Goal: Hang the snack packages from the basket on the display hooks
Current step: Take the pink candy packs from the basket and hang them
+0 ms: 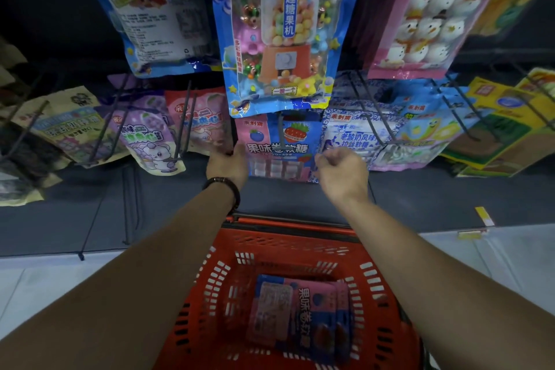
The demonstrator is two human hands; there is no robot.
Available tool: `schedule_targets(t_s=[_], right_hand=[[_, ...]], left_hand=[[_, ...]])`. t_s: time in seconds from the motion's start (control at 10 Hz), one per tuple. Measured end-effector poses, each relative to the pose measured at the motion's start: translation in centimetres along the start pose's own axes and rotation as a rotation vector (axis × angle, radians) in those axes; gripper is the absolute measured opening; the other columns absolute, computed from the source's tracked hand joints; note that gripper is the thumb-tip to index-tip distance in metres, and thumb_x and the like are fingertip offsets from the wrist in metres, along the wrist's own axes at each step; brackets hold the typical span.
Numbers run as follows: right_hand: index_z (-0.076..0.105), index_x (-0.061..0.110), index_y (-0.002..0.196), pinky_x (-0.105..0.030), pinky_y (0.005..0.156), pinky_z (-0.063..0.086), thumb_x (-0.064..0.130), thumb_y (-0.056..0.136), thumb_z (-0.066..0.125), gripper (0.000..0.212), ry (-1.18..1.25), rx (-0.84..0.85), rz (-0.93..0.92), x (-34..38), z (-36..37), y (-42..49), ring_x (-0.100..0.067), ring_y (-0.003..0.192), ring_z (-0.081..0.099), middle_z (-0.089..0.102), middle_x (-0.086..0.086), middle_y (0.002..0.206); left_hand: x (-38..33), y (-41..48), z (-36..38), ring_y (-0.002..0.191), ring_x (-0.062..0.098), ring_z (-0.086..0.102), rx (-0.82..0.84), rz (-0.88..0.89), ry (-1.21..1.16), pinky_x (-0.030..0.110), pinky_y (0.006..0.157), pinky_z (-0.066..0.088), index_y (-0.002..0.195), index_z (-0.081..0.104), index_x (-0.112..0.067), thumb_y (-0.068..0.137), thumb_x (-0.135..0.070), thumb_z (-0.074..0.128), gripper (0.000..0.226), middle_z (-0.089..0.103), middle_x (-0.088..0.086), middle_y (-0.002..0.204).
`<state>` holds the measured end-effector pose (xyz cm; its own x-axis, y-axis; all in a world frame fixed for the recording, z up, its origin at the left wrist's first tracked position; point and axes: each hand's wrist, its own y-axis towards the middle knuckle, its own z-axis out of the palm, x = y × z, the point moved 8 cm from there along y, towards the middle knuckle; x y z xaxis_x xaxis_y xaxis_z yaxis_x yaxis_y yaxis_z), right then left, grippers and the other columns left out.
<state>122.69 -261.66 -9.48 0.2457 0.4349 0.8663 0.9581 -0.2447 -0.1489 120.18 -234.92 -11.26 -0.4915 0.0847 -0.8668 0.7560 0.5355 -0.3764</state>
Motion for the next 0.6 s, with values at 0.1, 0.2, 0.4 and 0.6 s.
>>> schedule_targets(t_s=[0.1, 0.2, 0.4, 0.6], right_hand=[[0.071, 0.018, 0.086, -0.032, 0.086, 0.058, 0.029, 0.097, 0.072, 0.015, -0.088, 0.051, 0.043, -4.3, -0.8, -2.9, -0.02, 0.085, 0.076, 0.078, 0.002, 0.086], [0.075, 0.019, 0.087, -0.029, 0.079, 0.058, 0.027, 0.096, 0.072, 0.012, -0.174, 0.1, 0.117, -9.5, -1.7, -6.5, -0.017, 0.081, 0.075, 0.077, 0.004, 0.083], [0.08, 0.015, 0.094, -0.033, 0.077, 0.062, 0.022, 0.093, 0.075, 0.009, -0.349, 0.497, 0.444, -22.1, 1.0, -14.0, -0.022, 0.08, 0.071, 0.077, -0.006, 0.093], [0.068, 0.005, 0.131, -0.033, 0.089, 0.057, 0.025, 0.098, 0.067, 0.039, -0.513, 0.582, 0.578, -28.5, 3.3, -16.3, -0.033, 0.11, 0.069, 0.071, -0.017, 0.128]], left_hand=[[1.5, -3.3, -0.6, 0.104, 0.032, 0.071, 0.093, 0.031, 0.138, 0.046, 0.095, 0.058, 0.109, 0.063, -0.018, 0.089, -0.042, 0.07, 0.032, 0.073, 0.007, 0.109], [3.7, -9.3, 0.3, 0.099, 0.025, 0.072, 0.356, 0.115, 0.333, 0.042, 0.093, 0.058, 0.091, 0.067, -0.027, 0.093, -0.035, 0.07, 0.009, 0.075, 0.0, 0.102], [9.4, -17.5, 1.4, 0.104, 0.016, 0.07, 0.706, 0.398, 0.978, 0.031, 0.089, 0.055, 0.101, 0.069, -0.033, 0.095, -0.046, 0.058, 0.018, 0.076, -0.008, 0.107], [10.8, -17.4, 3.9, 0.115, 0.029, 0.063, 0.934, 0.388, 1.254, 0.031, 0.09, 0.048, 0.121, 0.066, -0.017, 0.104, -0.043, 0.052, 0.034, 0.068, 0.009, 0.127]])
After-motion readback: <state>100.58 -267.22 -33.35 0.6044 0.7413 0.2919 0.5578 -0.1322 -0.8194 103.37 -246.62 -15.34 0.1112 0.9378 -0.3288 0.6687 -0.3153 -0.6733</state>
